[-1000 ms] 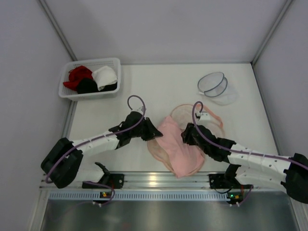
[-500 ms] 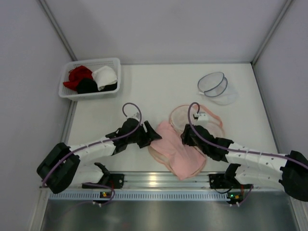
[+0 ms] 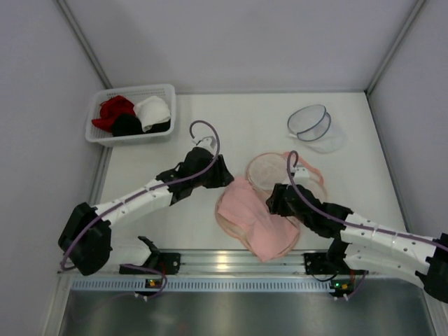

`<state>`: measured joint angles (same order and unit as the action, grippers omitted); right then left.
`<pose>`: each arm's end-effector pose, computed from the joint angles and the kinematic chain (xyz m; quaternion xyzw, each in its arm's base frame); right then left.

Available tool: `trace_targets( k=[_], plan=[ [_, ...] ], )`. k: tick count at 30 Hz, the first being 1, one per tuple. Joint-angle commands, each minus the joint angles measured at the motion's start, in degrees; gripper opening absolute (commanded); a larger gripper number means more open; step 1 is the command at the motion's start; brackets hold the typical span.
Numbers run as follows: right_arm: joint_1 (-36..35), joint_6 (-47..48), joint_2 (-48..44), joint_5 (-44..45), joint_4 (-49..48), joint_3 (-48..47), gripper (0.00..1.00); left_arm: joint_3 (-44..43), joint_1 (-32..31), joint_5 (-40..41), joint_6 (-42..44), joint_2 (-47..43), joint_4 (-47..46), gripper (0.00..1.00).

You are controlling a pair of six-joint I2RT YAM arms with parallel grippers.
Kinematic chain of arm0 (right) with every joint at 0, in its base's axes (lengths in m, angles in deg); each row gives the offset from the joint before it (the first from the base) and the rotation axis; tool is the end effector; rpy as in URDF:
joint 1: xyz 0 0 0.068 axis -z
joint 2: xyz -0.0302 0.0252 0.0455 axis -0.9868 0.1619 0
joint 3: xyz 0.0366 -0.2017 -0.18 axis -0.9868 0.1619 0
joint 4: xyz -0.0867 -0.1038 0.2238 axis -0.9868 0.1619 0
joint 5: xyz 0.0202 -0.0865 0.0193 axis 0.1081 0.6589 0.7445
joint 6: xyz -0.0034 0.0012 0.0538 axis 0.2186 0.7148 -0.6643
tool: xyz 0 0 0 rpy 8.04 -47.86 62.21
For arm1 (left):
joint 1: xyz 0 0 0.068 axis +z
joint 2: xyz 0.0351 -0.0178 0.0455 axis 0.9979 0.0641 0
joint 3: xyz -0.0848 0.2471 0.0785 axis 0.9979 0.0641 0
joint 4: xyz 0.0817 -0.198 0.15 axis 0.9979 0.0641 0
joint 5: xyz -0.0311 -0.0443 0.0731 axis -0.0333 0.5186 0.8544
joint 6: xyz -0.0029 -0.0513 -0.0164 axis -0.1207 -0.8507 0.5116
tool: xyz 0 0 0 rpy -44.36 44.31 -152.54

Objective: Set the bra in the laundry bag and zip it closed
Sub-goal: Adjust the bra in the laundry bag.

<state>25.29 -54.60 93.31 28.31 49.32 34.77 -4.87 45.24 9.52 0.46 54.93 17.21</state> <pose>0.1148 0.1421 0.2026 -0.0181 0.8900 0.1997 0.4096 0.2059 -0.1799 0.2413 0.0011 0.8909 -0.3022 0.3392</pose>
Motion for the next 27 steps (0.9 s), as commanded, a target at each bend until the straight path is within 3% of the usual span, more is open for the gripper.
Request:
trace_targets(
  k=[1, 7, 14, 27],
  plan=[
    [-0.59, -3.17, -4.26, -1.91, 6.06, -1.53, 0.53, 0.4, -1.02, 0.82, 1.61, 5.72, 0.1, 0.45],
    [-0.68, -7.56, -9.19, -4.64, 9.76, 2.59, 0.51, 6.91, -1.46, -2.07, -4.03, 8.63, -7.28, 0.37],
    [-0.68, -10.56, -5.07, -3.94, 9.94, 4.79, 0.5, 10.6, -1.63, -10.33, -5.96, 11.7, -15.46, 0.28],
    [-1.03, -11.79, 1.35, -1.57, 0.62, 7.08, 0.47, 12.09, -4.09, -15.87, -3.76, 4.68, -16.36, 0.24]
  ],
)
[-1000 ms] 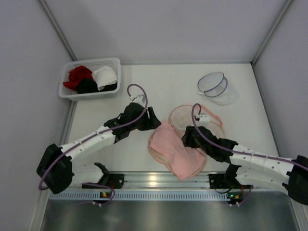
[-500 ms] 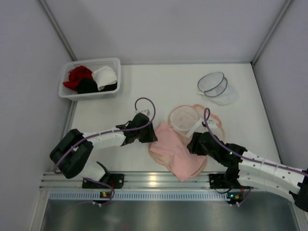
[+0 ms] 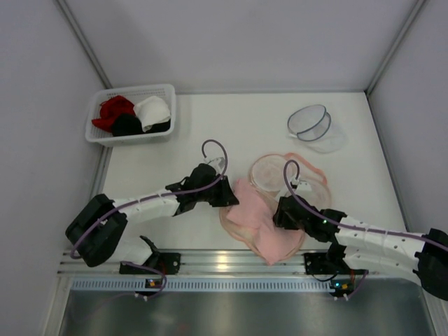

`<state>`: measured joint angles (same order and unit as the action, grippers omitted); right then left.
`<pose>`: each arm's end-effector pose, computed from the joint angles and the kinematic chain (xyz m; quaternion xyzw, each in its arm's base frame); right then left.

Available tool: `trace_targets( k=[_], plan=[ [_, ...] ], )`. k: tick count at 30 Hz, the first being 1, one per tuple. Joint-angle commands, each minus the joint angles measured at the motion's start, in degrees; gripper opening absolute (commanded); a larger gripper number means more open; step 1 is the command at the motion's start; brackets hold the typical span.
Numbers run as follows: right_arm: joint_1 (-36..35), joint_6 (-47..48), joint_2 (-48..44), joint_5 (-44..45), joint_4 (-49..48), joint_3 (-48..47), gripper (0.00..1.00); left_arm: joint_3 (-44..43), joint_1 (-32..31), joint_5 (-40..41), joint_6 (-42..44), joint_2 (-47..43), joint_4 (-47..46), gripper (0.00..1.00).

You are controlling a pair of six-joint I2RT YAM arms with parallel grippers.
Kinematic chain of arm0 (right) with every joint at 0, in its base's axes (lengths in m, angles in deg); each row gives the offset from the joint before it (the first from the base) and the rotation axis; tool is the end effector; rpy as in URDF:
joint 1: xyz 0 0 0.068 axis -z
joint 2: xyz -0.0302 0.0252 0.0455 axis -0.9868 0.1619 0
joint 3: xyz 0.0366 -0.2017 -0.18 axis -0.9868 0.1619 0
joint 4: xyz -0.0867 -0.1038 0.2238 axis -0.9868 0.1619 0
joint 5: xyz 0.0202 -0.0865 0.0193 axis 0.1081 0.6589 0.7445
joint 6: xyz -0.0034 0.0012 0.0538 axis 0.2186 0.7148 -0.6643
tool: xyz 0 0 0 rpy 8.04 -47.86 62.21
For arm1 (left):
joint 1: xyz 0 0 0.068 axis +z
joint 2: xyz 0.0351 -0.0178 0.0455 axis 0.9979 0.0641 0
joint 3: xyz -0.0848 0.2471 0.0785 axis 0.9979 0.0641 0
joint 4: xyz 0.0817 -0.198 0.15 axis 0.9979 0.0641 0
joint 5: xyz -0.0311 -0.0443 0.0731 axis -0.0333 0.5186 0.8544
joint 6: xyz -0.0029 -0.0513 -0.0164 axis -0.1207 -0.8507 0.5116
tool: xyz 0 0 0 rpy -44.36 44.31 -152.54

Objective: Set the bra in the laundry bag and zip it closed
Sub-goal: Adjust the bra in the laundry bag.

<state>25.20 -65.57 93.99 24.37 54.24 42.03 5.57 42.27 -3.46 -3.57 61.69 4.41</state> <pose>0.0996 0.1246 0.1534 0.0342 0.9343 0.1709 0.3109 0.1877 -0.1931 0.1732 0.0400 0.9018 -0.3691 0.2213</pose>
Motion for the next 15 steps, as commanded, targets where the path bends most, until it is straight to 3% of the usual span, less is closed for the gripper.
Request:
trace_targets(
  k=[1, 7, 15],
  plan=[
    [-0.94, -0.82, 1.11, 2.81, -4.3, -0.35, 0.47, 2.17, -1.38, -2.81, 0.08, -1.73, -3.55, 0.24],
    [-0.94, 0.06, 2.52, 5.45, -4.56, -1.4, 0.47, 4.73, -2.44, -3.51, -0.28, 0.29, -3.46, 0.26],
    [-0.94, 1.2, 1.04, 5.54, -3.34, -2.02, 0.47, -5.98, -2.35, 7.81, 8.07, -0.31, 12.69, 0.64]
  ],
)
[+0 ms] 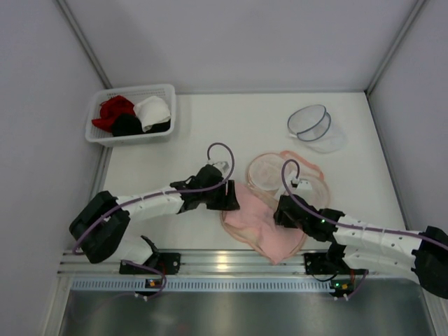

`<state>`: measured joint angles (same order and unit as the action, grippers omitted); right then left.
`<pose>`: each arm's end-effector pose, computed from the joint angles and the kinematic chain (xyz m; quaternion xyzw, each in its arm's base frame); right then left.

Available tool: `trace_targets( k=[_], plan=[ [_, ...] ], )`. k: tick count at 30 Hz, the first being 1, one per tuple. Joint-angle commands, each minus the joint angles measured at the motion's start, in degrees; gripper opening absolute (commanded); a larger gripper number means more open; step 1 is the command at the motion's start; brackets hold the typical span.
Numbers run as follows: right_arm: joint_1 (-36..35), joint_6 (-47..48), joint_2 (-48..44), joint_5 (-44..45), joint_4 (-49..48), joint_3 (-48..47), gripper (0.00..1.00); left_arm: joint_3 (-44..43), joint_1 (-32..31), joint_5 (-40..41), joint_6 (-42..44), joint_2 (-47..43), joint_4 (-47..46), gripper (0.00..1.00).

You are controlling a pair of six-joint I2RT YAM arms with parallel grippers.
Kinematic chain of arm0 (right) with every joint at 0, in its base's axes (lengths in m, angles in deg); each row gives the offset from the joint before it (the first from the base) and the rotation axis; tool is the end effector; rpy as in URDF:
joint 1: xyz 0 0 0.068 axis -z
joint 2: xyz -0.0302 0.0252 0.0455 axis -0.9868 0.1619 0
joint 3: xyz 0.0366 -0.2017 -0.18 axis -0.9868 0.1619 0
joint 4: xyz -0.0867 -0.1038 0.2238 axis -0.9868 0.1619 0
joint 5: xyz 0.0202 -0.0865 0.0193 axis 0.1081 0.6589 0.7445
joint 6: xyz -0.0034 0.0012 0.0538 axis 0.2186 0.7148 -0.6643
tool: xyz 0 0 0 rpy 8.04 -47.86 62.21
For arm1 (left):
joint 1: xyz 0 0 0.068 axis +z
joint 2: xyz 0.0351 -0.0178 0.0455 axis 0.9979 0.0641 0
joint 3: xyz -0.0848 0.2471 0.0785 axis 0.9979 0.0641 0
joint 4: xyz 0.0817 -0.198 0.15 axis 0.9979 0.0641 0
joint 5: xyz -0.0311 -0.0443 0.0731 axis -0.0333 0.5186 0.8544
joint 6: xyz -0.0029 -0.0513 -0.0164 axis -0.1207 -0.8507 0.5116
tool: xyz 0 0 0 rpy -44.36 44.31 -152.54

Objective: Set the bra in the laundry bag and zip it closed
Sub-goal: Adjust the bra in the laundry bag.

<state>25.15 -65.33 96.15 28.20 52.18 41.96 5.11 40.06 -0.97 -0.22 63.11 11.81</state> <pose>0.1038 0.1269 0.1515 0.0425 0.9291 0.1504 0.3352 0.1766 -0.1943 0.1592 0.0693 0.9295 -0.3088 0.1893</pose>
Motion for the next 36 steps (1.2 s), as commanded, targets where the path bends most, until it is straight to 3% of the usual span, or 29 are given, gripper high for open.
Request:
trace_targets(
  k=[1, 5, 9, 18, 28, 36],
  plan=[
    [-0.99, 1.13, -1.57, 1.8, -0.93, -1.96, 0.47, -8.58, -0.15, 8.47, 7.0, -2.17, 7.13, 0.66],
    [-0.9, 2.36, -3.07, 1.71, -0.49, -2.04, 0.48, -14.4, 0.38, 13.32, 11.32, -4.63, 11.89, 0.7],
    [-0.9, 2.63, -2.72, 1.71, -0.75, -2.04, 0.48, -16.61, 2.66, 11.31, 13.96, -3.33, 9.88, 0.72],
    [-0.9, 3.33, -1.22, 1.1, -1.19, -2.22, 0.48, -17.92, 4.25, -1.95, 23.89, 7.49, 3.81, 0.68],
    [-0.9, 3.16, -0.7, 1.45, -1.45, -2.22, 0.48, -14.5, 4.25, -12.76, 23.54, 9.86, -1.46, 0.66],
    [-0.99, 3.07, -1.13, 1.36, -1.02, -2.31, 0.48, -15.12, 4.25, -6.71, 23.28, 12.41, -0.85, 0.64]
  ],
)
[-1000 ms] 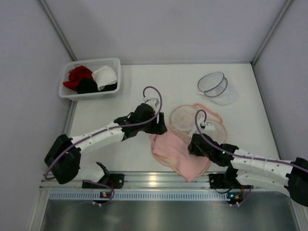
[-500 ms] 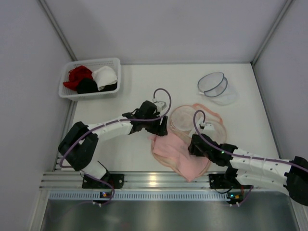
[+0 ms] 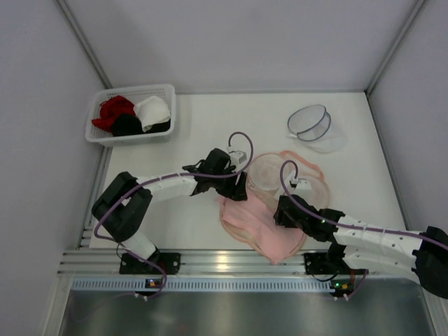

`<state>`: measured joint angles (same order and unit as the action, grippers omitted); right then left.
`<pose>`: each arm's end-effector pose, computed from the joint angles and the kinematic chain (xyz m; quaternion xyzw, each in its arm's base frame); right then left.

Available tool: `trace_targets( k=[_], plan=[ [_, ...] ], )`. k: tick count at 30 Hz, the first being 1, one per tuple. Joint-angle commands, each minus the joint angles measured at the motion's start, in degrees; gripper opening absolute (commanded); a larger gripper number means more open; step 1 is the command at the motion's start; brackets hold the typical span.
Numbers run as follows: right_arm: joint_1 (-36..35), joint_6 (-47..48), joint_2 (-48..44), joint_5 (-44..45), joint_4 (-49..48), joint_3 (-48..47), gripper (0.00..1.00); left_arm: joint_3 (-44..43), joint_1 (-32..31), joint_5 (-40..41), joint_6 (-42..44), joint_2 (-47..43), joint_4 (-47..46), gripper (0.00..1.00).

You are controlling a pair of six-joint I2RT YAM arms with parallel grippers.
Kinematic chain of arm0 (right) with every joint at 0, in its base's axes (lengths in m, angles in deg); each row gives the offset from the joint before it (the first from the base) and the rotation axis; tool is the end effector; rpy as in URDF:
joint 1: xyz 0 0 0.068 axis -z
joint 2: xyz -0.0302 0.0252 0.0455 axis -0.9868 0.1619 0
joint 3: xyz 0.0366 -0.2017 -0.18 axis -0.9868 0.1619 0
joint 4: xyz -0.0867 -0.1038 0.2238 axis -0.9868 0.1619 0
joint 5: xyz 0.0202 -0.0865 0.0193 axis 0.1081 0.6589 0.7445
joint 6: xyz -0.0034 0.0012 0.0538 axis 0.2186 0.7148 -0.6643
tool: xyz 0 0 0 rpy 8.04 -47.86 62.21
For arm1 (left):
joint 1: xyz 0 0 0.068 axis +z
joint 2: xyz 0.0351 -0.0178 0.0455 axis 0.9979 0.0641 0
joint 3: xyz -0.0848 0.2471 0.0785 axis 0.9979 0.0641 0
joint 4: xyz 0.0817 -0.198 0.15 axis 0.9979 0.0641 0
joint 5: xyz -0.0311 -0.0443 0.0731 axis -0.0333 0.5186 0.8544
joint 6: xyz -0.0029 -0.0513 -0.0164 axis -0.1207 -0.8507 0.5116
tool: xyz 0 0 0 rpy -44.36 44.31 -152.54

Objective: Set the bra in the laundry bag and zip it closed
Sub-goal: Adjust the bra in the laundry bag.

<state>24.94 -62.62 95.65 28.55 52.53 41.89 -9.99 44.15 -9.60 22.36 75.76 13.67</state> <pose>0.1031 0.1266 0.1528 0.0202 0.9288 0.1427 0.3415 0.2336 -0.2276 0.1736 0.2421 0.8899 -0.3172 0.2209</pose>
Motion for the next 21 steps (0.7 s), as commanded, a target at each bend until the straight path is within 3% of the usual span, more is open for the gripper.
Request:
trace_targets(
  k=[1, 3, 6, 10, 14, 17, 21],
  plan=[
    [-0.68, 0.36, -0.81, 1.01, -1.37, -2.24, 0.48, -0.01, 0.16, 2.19, 0.61, -0.07, -2.45, 0.64],
    [-0.77, 0.36, -0.9, 1.27, -1.28, -2.15, 0.48, -0.19, 0.16, 0.27, 0.09, 0.72, -2.44, 0.64],
    [-0.68, 0.45, -0.55, 1.36, -1.37, -2.33, 0.48, -0.28, 0.07, -3.17, -2.11, 2.83, -2.45, 0.56],
    [-0.68, 0.27, -0.19, 1.36, -1.89, -2.33, 0.48, -0.01, -2.2, -2.73, -2.55, 2.57, -2.45, 0.41],
    [-0.68, 0.1, -0.37, 1.54, -2.33, -1.98, 0.47, 0.08, -3.97, -3.16, -3.25, 1.25, -2.88, 0.16],
    [-0.77, -0.43, -0.72, 1.71, -2.33, -1.54, 0.47, 0.51, -3.97, -6.76, -5.44, -0.68, -4.55, 0.12],
    [-0.68, -1.83, -1.6, 2.24, -2.68, -0.49, 0.46, 2.71, -3.97, -10.55, -9.83, -4.54, -13.4, 0.11]
  ],
)
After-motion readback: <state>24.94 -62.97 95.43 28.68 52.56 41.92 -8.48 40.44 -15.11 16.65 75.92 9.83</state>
